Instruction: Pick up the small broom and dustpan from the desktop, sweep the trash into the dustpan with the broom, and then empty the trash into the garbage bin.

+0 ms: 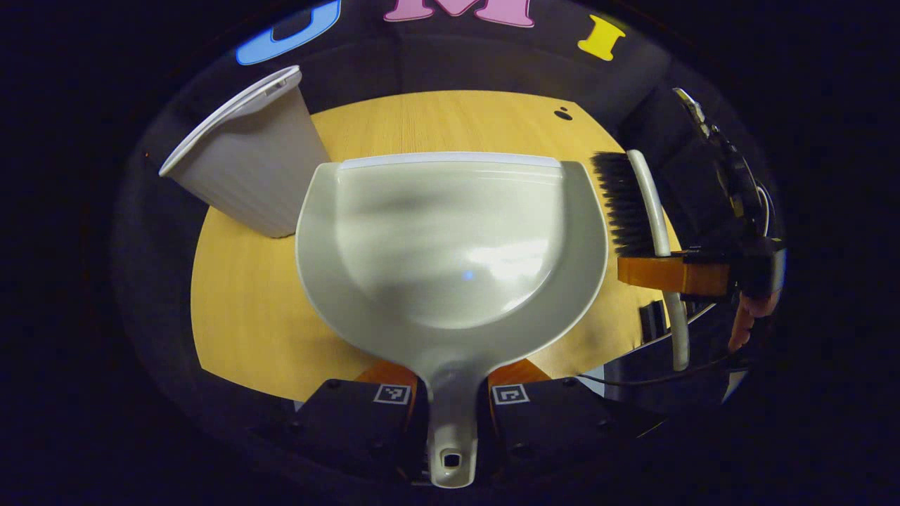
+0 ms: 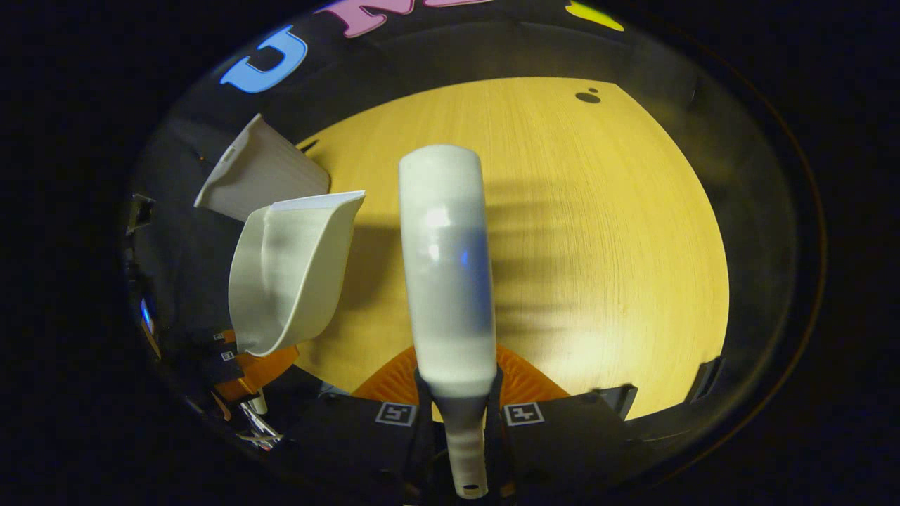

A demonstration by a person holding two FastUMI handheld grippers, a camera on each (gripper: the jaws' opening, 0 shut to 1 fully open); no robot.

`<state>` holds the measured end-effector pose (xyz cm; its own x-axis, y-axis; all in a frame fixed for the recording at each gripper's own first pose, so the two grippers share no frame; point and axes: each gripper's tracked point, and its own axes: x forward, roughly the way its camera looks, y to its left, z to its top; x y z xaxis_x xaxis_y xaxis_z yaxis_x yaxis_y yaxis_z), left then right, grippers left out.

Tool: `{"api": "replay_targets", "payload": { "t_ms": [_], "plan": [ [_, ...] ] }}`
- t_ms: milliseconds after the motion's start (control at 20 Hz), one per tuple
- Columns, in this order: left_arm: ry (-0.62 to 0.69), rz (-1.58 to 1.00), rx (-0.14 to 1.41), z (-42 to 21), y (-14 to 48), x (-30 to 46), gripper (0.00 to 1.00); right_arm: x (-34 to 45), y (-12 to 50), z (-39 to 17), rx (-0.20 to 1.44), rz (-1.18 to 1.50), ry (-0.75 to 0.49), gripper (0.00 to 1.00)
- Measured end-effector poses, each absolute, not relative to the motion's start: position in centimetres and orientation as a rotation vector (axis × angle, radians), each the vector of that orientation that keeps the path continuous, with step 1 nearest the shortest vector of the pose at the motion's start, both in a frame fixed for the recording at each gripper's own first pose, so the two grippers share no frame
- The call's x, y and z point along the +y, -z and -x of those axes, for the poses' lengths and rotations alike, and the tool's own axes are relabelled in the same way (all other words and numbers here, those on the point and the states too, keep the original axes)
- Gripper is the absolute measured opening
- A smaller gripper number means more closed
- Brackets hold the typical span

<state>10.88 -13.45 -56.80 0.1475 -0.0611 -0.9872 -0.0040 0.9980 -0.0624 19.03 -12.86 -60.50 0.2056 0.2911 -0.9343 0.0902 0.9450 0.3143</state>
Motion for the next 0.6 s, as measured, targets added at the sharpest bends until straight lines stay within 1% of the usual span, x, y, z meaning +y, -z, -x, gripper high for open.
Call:
{"api": "replay_targets", "payload": {
  "t_ms": [100, 250, 400, 600],
  "plan": [
    [0.02, 0.082, 1.487, -11.4, 56.5, -13.3, 0.26, -12.5, 62.8, -17.6, 1.432, -0.296, -0.104, 0.31],
    [-0.004, 0.102, 1.533, -12.7, 55.0, -13.0, 0.26, -12.2, 65.4, -16.1, 1.515, -0.272, -0.058, 0.31],
    [-0.032, 0.129, 1.573, -12.9, 54.8, -13.1, 0.26, -12.3, 66.6, -15.8, 1.56, -0.266, -0.02, 0.31],
    [-0.054, 0.191, 1.622, -12.9, 54.6, -13.6, 0.26, -12.1, 67.6, -16.1, 1.576, -0.27, 0.025, 0.31]
  ]
}}
